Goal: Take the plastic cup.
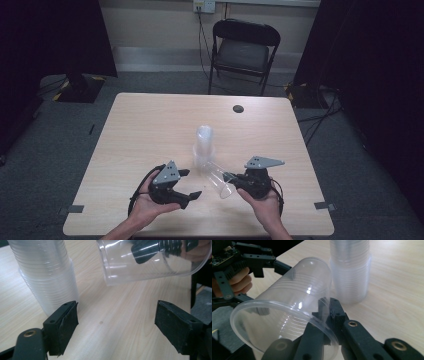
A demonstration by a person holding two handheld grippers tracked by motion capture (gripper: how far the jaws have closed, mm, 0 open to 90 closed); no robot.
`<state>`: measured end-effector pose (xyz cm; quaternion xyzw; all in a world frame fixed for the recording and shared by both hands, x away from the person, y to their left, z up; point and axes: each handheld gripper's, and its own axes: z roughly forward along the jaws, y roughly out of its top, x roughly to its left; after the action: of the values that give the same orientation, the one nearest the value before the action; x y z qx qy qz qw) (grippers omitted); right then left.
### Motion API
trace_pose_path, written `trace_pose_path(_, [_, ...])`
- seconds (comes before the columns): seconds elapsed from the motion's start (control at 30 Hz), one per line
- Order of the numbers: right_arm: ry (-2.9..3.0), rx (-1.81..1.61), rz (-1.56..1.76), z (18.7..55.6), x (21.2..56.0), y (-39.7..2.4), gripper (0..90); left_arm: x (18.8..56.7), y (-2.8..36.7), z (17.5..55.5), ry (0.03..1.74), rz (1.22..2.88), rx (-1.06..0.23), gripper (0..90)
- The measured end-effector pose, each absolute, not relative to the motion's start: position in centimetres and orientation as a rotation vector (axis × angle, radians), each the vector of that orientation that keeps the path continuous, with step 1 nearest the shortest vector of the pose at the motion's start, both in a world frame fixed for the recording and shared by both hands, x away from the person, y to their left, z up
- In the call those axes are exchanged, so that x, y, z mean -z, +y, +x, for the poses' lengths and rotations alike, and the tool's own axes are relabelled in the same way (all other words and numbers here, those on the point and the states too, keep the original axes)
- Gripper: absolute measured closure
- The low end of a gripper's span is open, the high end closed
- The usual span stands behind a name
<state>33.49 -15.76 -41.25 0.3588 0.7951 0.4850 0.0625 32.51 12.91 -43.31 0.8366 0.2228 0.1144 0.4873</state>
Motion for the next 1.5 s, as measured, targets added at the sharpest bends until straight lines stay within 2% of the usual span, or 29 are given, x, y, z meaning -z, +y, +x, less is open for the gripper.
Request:
trace_pose_path(0.2, [2.467, -1.451, 1.091, 33.6, 41.4, -15.6, 90.0, 43.4, 12.5, 31.9, 0.497, 2.047, -0.328, 17.5])
trace_pose_path(0.6, [2.595, -1.401, 1.084, 33.9, 41.8, -14.8, 90.0, 43.3, 12.3, 31.6, 0.446, 2.055, -0.342, 17.4])
trace_pose_path(1.23, [2.757, -1.312, 1.107, 34.2, 42.5, -13.8, 90.0, 43.6, 11.1, 30.4, 0.255, 2.121, -0.450, 15.9])
trace_pose_path(1.5, [2.819, -1.284, 1.102, 34.2, 42.8, -13.1, 90.0, 44.1, 10.3, 30.1, 0.171, 2.177, -0.456, 15.4])
